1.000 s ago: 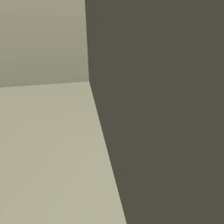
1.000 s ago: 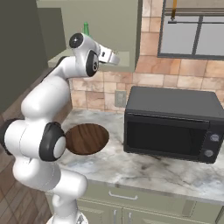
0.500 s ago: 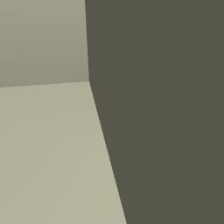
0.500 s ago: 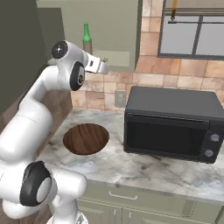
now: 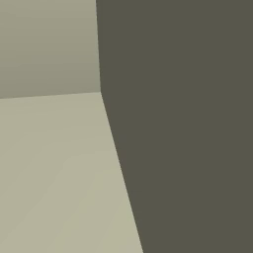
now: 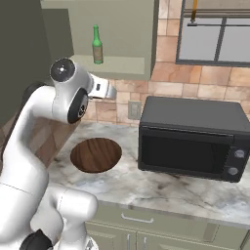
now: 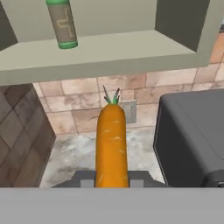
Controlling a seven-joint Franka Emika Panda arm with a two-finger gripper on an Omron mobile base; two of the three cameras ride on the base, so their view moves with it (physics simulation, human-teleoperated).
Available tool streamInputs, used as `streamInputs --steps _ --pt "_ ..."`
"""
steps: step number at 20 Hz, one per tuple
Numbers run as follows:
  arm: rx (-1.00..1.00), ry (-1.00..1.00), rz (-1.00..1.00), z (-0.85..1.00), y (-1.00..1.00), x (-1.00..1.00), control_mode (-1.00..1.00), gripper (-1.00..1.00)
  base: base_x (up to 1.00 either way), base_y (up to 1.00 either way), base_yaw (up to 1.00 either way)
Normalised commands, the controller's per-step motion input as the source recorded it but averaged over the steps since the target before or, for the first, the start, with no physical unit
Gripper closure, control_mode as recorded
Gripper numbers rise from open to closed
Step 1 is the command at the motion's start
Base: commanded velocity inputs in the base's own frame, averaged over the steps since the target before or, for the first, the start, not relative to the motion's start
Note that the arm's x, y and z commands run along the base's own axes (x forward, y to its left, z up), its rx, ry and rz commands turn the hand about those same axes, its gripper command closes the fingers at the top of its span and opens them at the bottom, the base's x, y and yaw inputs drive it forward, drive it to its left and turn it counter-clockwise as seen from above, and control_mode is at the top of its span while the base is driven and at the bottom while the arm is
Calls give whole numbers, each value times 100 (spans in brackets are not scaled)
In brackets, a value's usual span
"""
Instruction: Pick the carrot from the cabinet and place it in the bowl. Then pick the bowl and place it in the sink. Then turn on the sink facuet.
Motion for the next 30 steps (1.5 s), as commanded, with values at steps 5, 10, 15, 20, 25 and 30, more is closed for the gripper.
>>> streamInputs --steps 5,10,15,20,25,30 --pt "-7 20 31 -75 0 -100 -100 100 0 0 0" --pt "-24 30 41 -100 0 -49 -100 100 0 0 0" --pt "-23 27 26 -100 6 35 -100 100 0 0 0" --pt "-11 5 9 -79 15 63 -100 100 0 0 0" --pt "-3 -10 4 -34 11 38 -100 100 0 0 0" --pt "0 -1 6 -53 16 42 -100 100 0 0 0"
